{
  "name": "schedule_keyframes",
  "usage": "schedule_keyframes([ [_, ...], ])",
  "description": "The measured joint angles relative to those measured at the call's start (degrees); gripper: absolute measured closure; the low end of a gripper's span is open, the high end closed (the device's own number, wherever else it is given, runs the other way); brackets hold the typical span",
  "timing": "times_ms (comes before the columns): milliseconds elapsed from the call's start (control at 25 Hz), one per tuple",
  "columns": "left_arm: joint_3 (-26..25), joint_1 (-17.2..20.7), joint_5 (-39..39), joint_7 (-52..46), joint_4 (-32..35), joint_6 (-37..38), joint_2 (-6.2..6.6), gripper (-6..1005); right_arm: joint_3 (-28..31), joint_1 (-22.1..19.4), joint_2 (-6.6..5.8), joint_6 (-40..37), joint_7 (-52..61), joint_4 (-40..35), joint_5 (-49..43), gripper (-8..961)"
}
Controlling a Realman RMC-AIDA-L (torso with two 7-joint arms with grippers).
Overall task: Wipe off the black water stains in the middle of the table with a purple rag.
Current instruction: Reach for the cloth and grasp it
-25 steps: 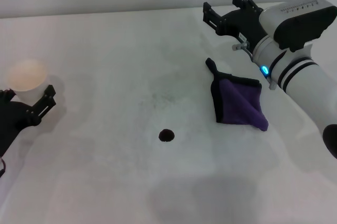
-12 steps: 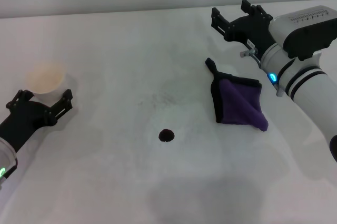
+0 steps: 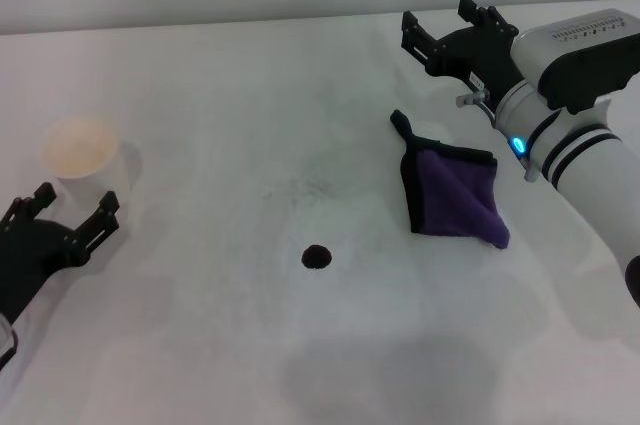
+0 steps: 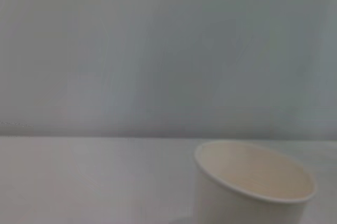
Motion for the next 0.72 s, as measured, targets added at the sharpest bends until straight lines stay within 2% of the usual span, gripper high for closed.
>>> schedule_keyframes([
  [360,0.32,4.17,0.26,0.19,-0.27,-7.47,0.11,111,0.60,-0.49,0.12,-0.05,0.00,-0.15,0.01,126],
  [520,-0.04,7.16,-0.39,0.19,-0.05,-12.59,0.24,111,0.60,-0.52,-0.26,1.79,0.88,0.42,-0.01,127],
  [560,-0.11,8.12,-1.20,0.18,0.02,-14.40,0.29,112,0.61,-0.31,-0.63,3.01,1.52,0.64,-0.04,127],
  [600,-0.13,8.94,-2.45,0.16,0.02,-15.92,0.32,112,0.59,0.44,-2.17,7.38,3.12,2.16,-1.01,127],
  [640,-0.16,9.54,-3.76,0.16,0.03,-16.87,0.36,113,0.59,0.44,-2.17,7.38,3.12,2.16,-1.01,127],
  [720,-0.17,10.85,-7.56,0.20,0.03,-18.54,0.37,114,0.63,1.25,-4.45,12.26,4.06,5.23,-2.94,127],
])
